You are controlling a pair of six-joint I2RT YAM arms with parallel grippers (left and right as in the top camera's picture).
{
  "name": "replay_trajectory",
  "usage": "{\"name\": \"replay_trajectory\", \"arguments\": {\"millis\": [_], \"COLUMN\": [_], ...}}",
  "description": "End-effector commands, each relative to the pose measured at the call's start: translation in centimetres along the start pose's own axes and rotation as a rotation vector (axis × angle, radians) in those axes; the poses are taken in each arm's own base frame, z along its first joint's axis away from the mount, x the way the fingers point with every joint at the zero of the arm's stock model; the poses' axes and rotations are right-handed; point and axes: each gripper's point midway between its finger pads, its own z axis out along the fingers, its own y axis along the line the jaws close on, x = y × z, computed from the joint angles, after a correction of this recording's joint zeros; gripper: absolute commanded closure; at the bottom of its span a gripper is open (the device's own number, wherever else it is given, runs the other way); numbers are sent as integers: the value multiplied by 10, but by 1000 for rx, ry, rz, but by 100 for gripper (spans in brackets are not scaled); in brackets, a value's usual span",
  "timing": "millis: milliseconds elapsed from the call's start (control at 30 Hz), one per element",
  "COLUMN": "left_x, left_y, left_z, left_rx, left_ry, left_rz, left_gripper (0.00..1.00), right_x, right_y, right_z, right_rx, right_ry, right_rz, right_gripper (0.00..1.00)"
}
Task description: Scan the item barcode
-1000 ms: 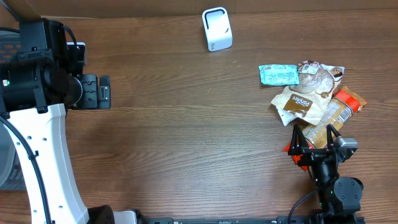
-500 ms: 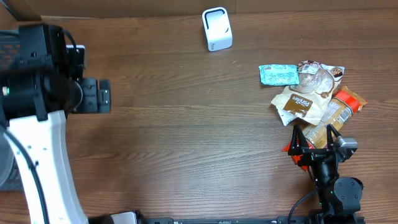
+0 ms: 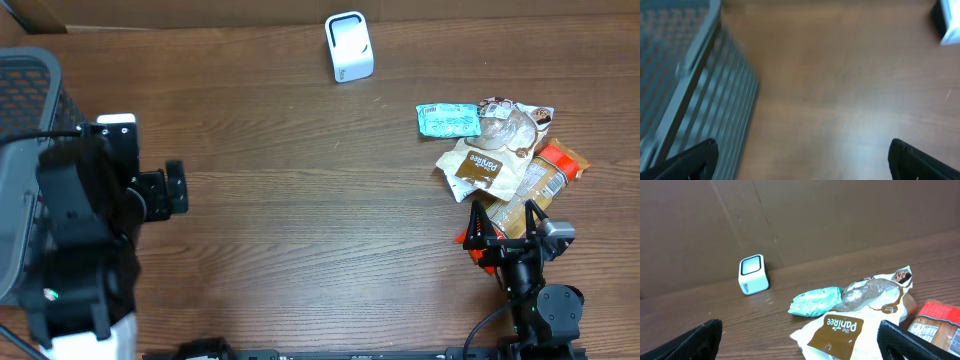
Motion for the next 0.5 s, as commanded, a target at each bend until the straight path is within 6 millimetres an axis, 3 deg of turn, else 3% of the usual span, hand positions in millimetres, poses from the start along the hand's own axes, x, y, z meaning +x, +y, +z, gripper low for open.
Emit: {"name": "replay_trajectory", "arguments": {"millis": [0,167,467], "left_x": [4,14,91], "left_y": [-33,-53,-65], "left_z": [6,24,65], "left_rx": [132,161,142], "left_ry": [-163,-401,-535], "left_rz": [30,33,44], "left_gripper": [0,0,0], "right_x": [1,1,1], "right_y": [0,0,0], "right_z": [0,0,0], "right_rx": [-1,-1,-1], "right_ry": [-9,-9,-9], "right_rz": [7,7,7], "right_gripper": [0,0,0]}}
